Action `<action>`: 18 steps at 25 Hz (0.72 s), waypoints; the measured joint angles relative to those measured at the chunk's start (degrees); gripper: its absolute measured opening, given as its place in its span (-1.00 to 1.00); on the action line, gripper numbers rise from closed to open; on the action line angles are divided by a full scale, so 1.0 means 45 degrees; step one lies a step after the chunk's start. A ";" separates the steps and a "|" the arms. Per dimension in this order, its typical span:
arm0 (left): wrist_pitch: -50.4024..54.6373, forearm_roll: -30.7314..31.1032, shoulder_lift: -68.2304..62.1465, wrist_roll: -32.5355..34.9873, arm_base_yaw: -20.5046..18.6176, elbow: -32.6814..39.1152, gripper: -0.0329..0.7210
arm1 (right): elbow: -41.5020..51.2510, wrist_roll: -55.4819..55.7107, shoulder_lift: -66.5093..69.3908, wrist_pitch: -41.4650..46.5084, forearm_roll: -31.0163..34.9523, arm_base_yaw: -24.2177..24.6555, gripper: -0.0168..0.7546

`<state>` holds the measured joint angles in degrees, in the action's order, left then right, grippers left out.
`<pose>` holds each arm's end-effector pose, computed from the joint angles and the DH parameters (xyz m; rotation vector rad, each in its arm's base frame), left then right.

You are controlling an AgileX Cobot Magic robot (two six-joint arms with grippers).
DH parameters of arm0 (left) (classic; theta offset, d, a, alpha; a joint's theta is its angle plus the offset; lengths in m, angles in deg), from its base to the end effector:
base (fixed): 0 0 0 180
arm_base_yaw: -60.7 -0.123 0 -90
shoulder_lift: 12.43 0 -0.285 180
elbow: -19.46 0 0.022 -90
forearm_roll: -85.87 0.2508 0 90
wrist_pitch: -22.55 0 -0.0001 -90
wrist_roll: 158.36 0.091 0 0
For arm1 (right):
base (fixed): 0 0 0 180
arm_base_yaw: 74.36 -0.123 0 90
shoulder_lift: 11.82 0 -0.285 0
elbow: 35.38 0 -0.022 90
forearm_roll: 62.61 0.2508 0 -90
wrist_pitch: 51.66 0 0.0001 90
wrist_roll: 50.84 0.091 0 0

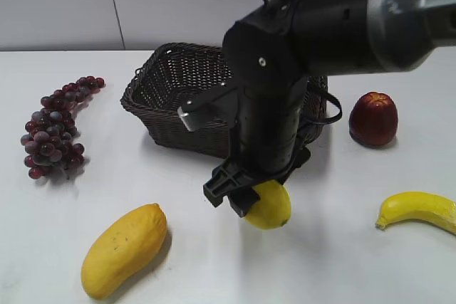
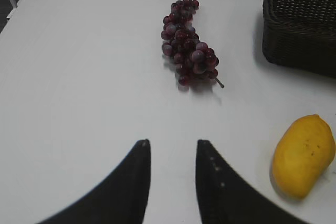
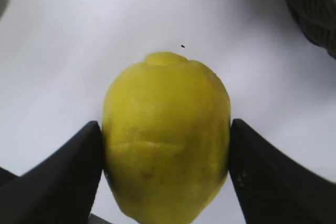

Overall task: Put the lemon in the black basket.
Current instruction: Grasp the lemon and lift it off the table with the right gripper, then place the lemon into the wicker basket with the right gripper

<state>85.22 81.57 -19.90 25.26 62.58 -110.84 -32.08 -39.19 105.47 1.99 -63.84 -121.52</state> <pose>-0.0052 -0.0059 0.2693 0.1046 2.0874 -0.0722 0.2506 0.2679 0.1771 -0.9457 2.8942 0.0514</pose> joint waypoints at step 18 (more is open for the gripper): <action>0.0000 0.0000 0.0000 0.0000 0.0000 0.0000 -0.29 | -0.6031 -0.0339 0.0167 0.0742 -0.2332 0.1330 0.52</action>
<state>85.22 81.57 -19.90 25.26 62.58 -110.84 -59.21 -40.72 106.22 5.33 -74.34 -115.53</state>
